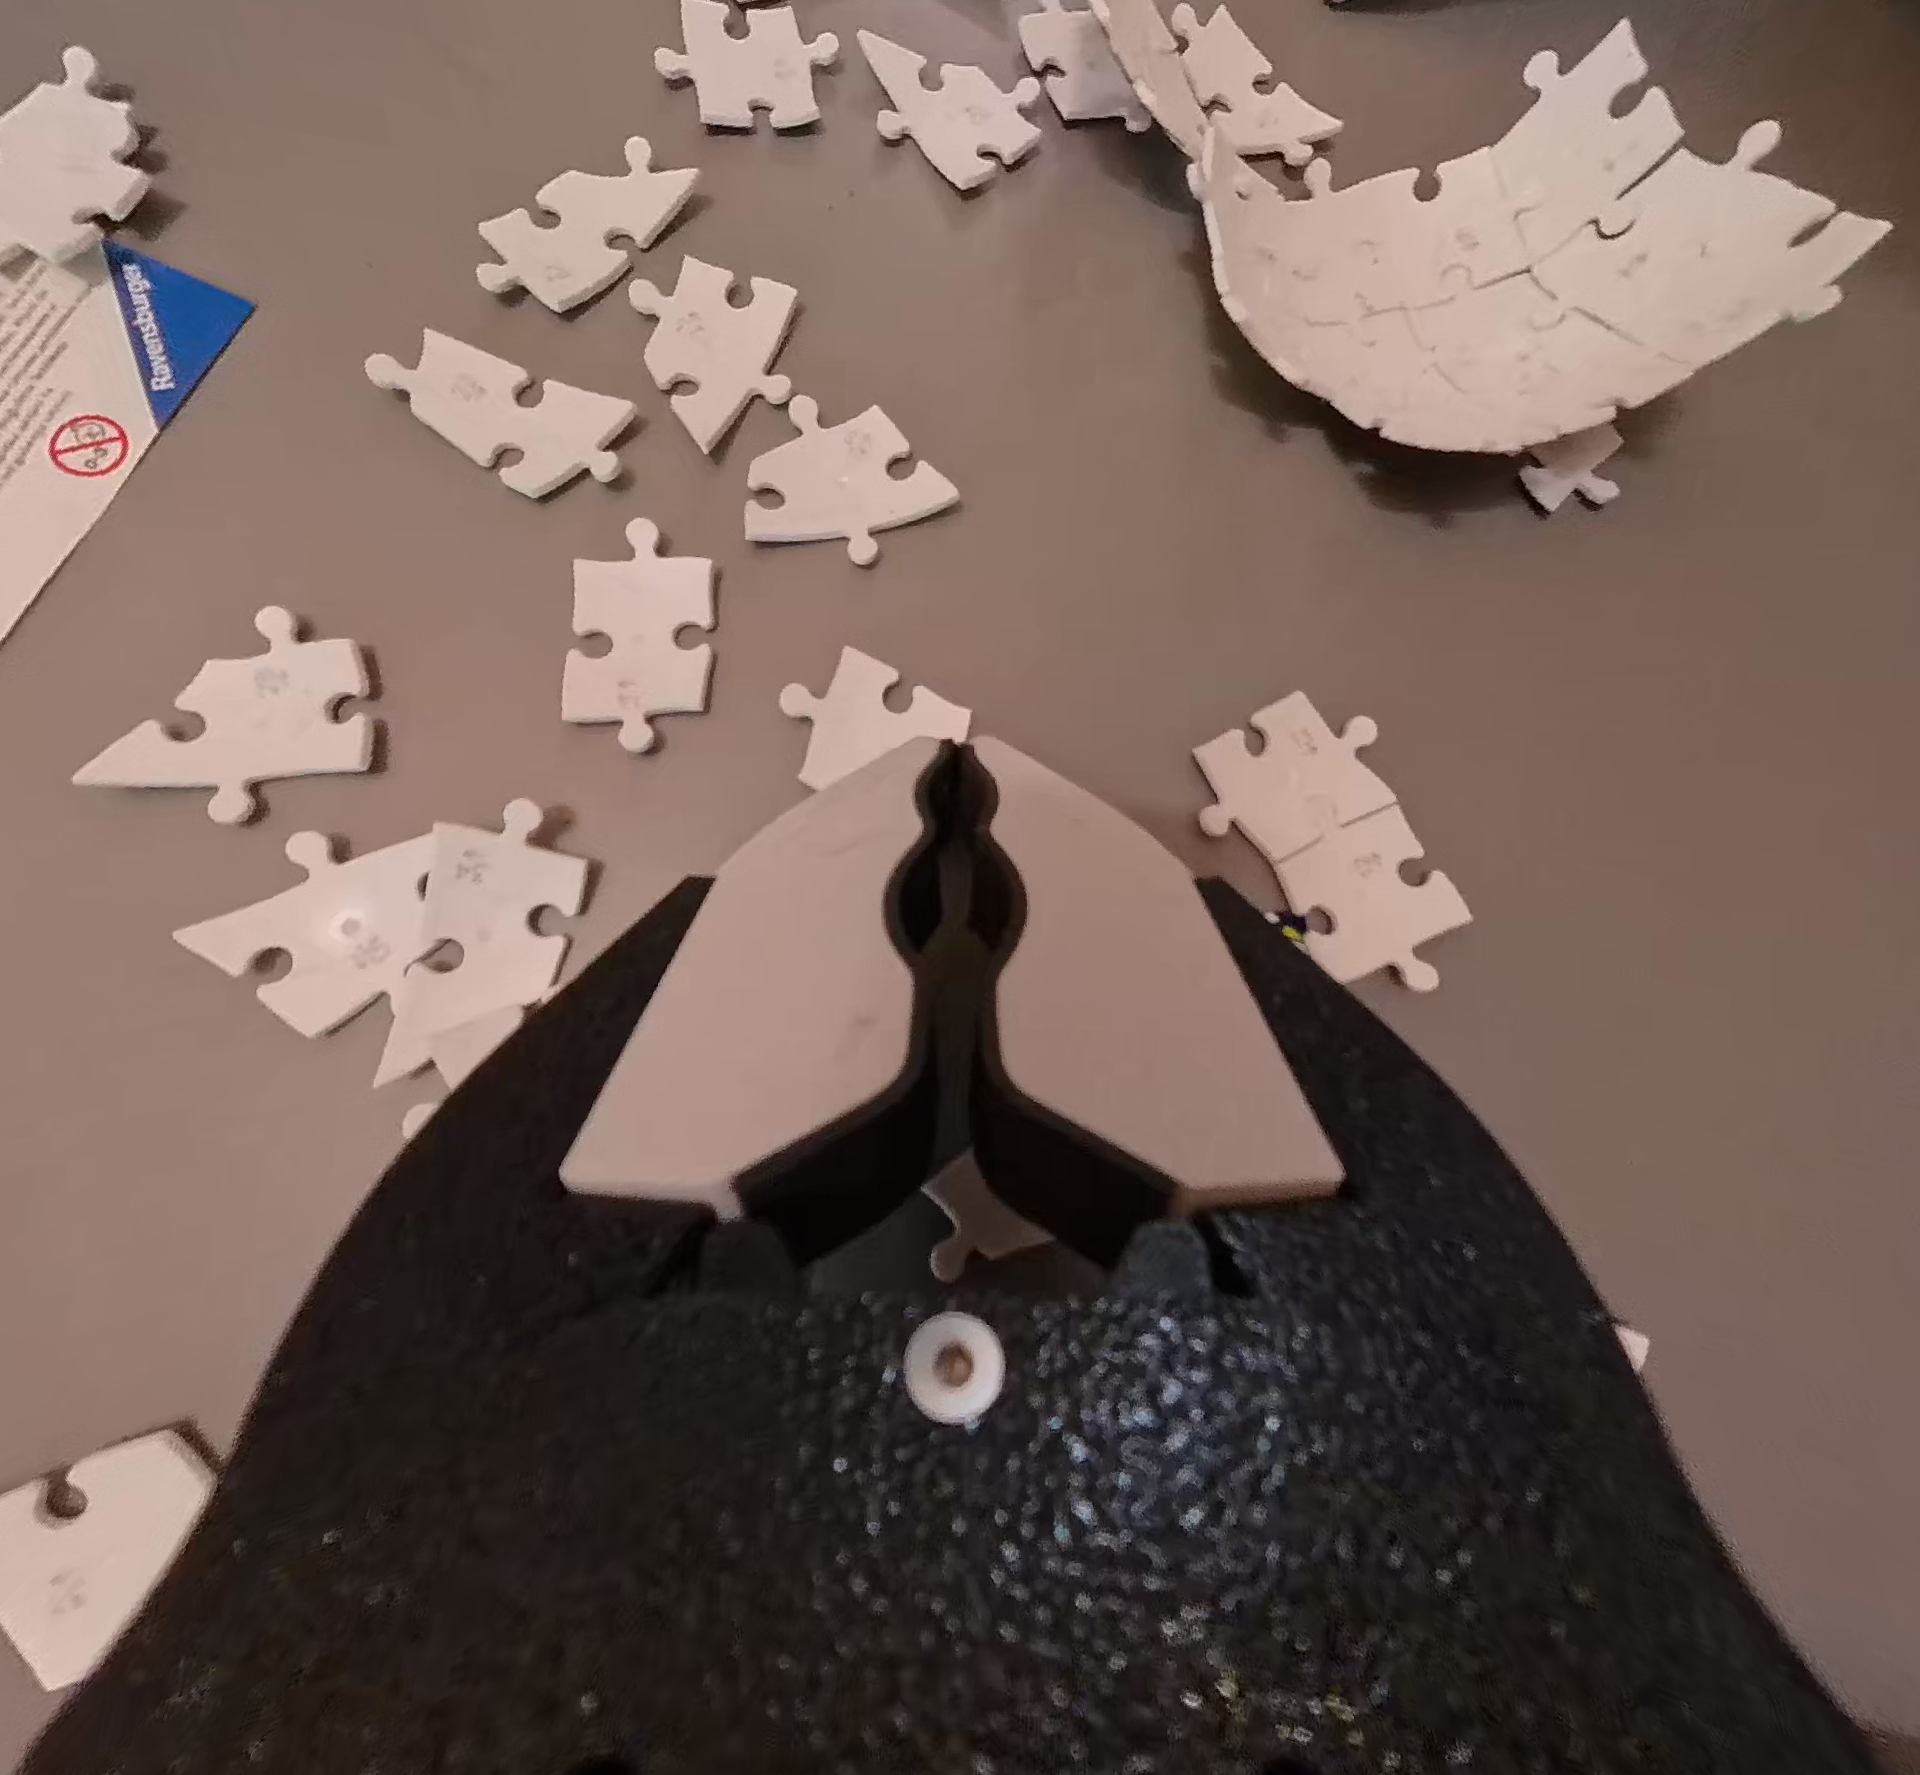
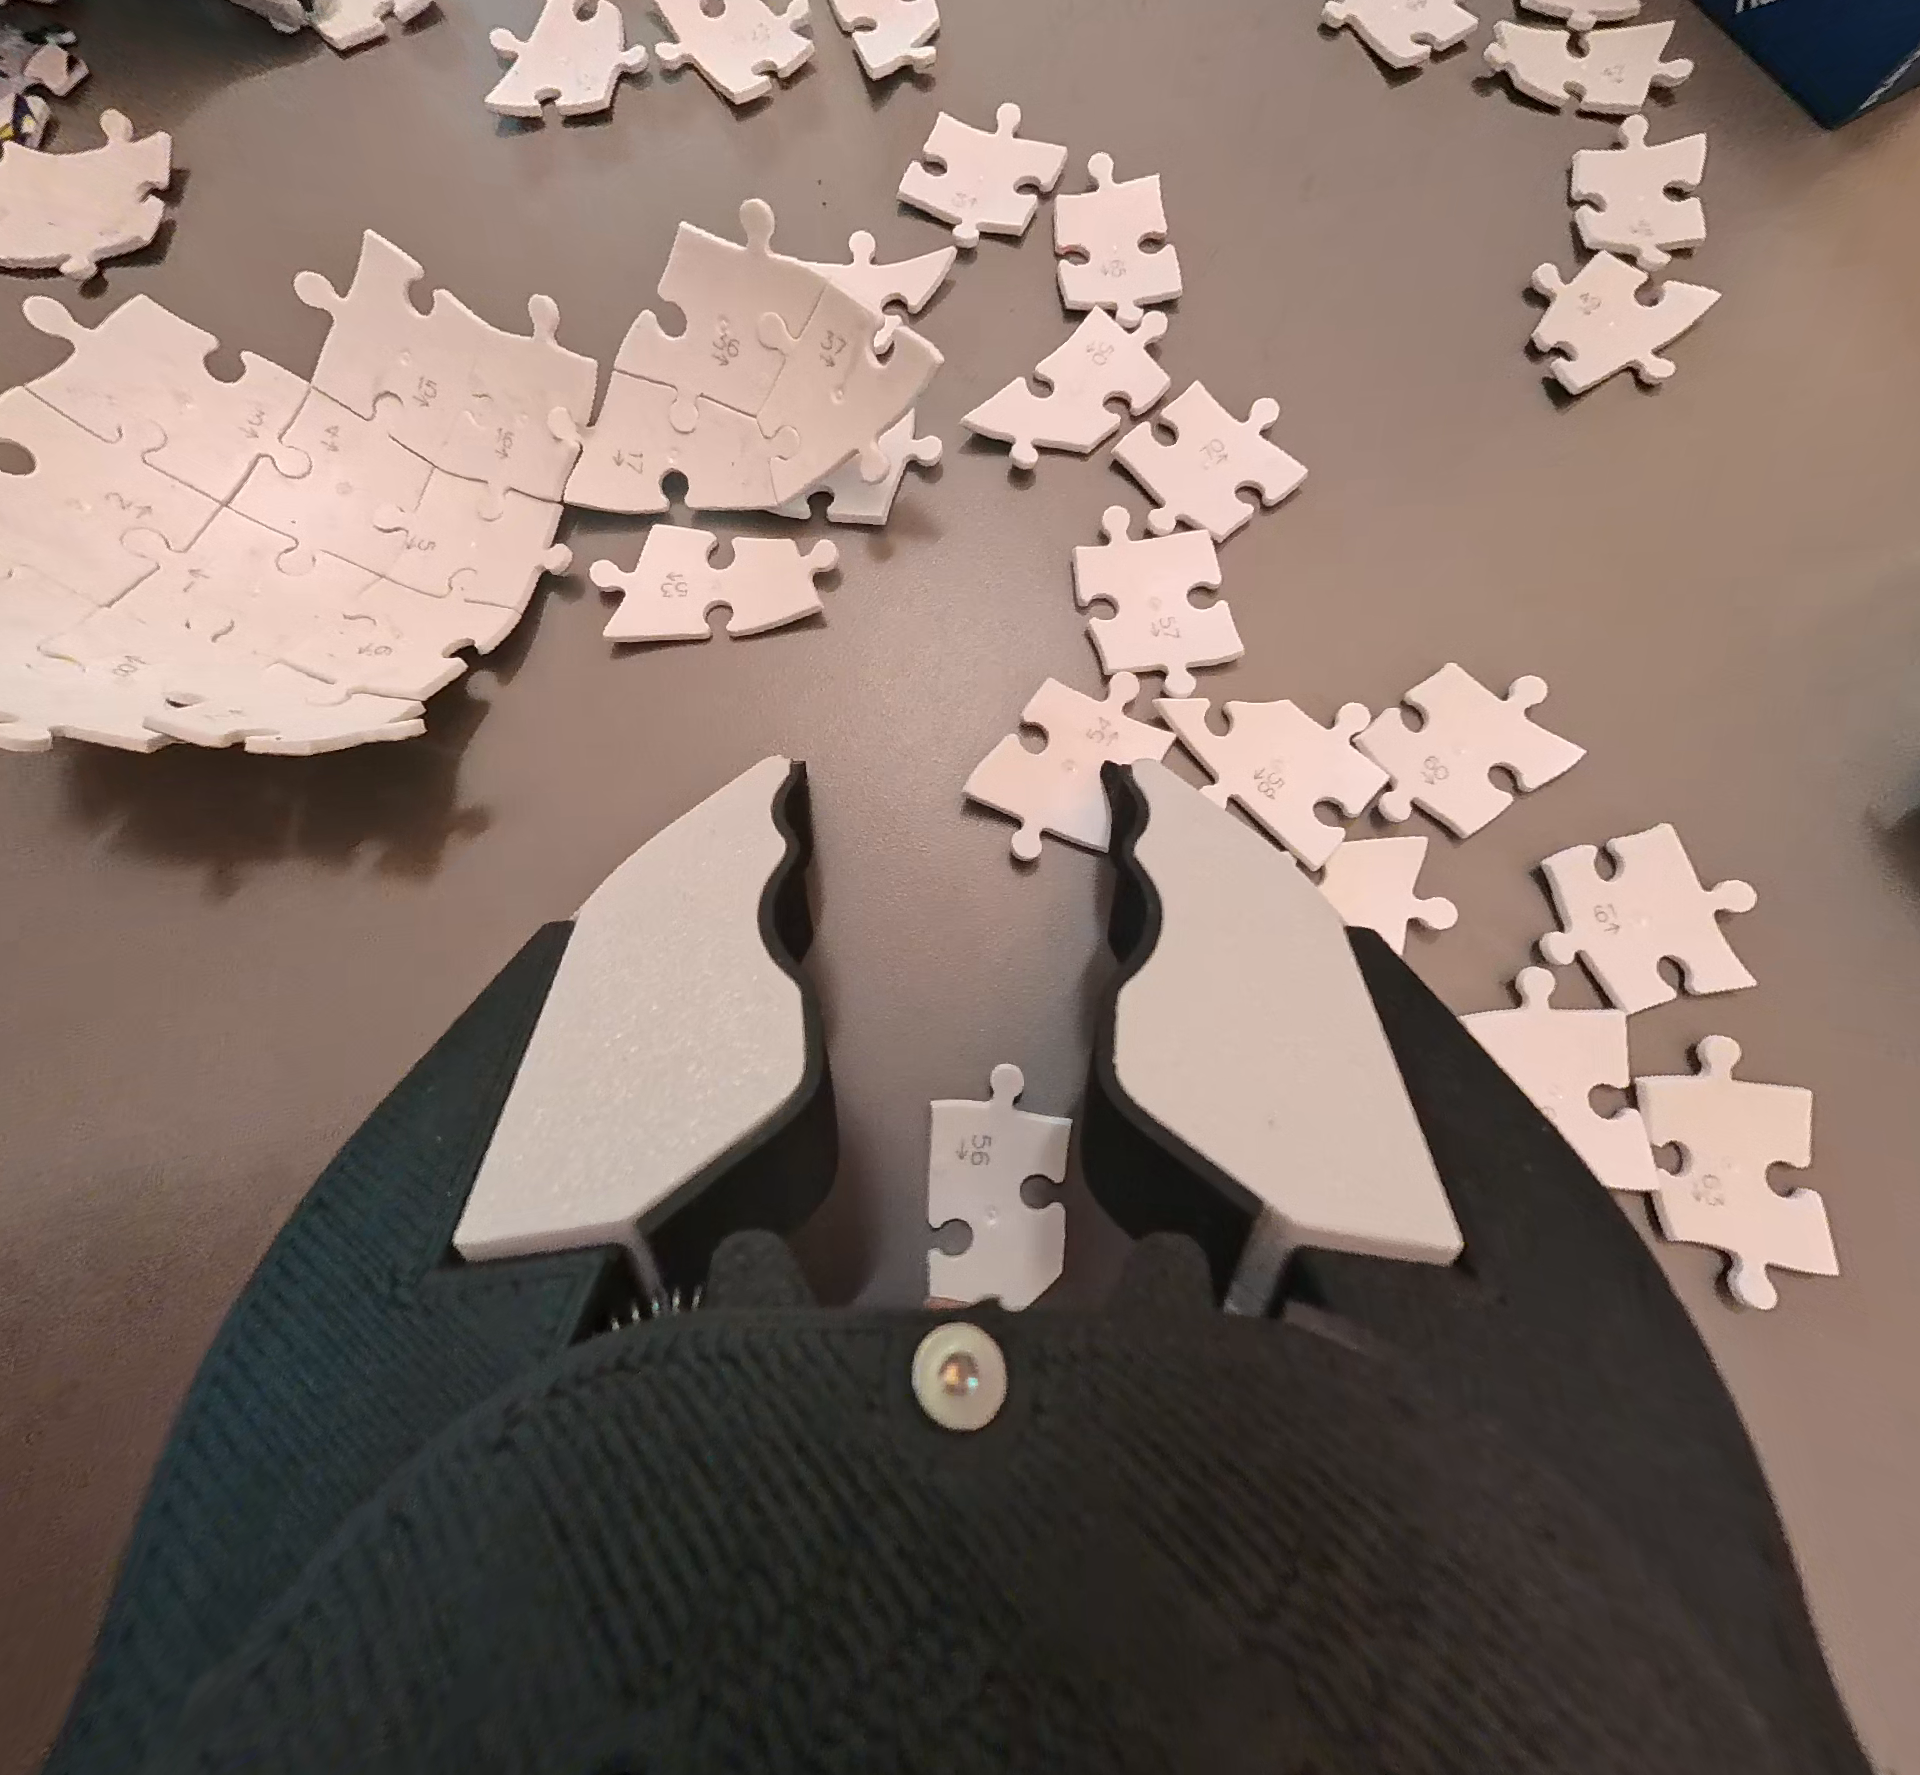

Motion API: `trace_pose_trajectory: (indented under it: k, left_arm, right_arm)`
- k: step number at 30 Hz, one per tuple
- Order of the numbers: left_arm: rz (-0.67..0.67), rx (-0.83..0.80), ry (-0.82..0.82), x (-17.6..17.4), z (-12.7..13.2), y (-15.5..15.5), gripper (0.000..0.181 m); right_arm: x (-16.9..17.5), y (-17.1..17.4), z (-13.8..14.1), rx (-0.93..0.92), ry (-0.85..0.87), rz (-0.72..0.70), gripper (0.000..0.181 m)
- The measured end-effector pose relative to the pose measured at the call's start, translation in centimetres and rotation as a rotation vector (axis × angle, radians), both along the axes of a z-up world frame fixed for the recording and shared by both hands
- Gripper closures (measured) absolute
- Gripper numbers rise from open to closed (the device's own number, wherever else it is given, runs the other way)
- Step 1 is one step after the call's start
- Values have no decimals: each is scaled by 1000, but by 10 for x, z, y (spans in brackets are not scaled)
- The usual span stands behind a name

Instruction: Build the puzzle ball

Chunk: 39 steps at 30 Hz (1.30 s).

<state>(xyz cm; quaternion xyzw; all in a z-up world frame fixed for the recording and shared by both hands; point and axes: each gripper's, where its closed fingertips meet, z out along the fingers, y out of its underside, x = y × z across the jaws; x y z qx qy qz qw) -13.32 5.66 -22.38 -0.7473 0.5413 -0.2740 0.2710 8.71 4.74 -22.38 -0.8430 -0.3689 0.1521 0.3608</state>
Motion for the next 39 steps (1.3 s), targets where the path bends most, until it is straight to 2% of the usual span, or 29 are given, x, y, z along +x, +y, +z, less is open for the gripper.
trace_pose_trajectory:
  k: [1, 6, 18, 21, 23, 25, 28, 31, 34, 36, 39]
  left_arm:
    - [7, -9, -14, 0, 1, 0, 181]
    - [51, -90, -74, 0, 5, 3, 181]
    - [47, -76, -68, 0, 4, 3, 181]
    - [-15, -19, -36, 0, 2, -1, 181]
    - [-59, 85, -2, -2, 4, -1, 181]
    - [10, 214, -63, -1, 25, 15, 179]
    - [195, 272, -191, -11, 53, 42, 177]
    - [425, 360, -173, -42, 61, 73, 179]
    - [576, 434, -175, -64, 72, 89, 181]
    - [614, 427, -143, -71, 66, 92, 181]
    - [590, 381, -7, -75, 39, 91, 181]
  right_arm:
    - [0, 0, 0, -1, 0, 0, 125]
    - [0, 0, 0, -4, 2, -2, 125]
    - [0, 0, 0, -3, 1, -2, 125]
    - [0, 0, 0, -2, 0, -2, 125]
    - [0, 0, 0, -2, 0, -1, 125]
    - [0, 0, 0, -1, 0, -1, 125]
    - [0, 0, 0, -1, 0, -1, 125]
    - [0, 0, 0, -1, 0, -1, 125]
    - [0, 0, 0, -1, 0, -1, 125]
    - [0, 0, 0, -2, 0, -1, 125]
    - [0, 0, 0, -2, 1, -1, 125]
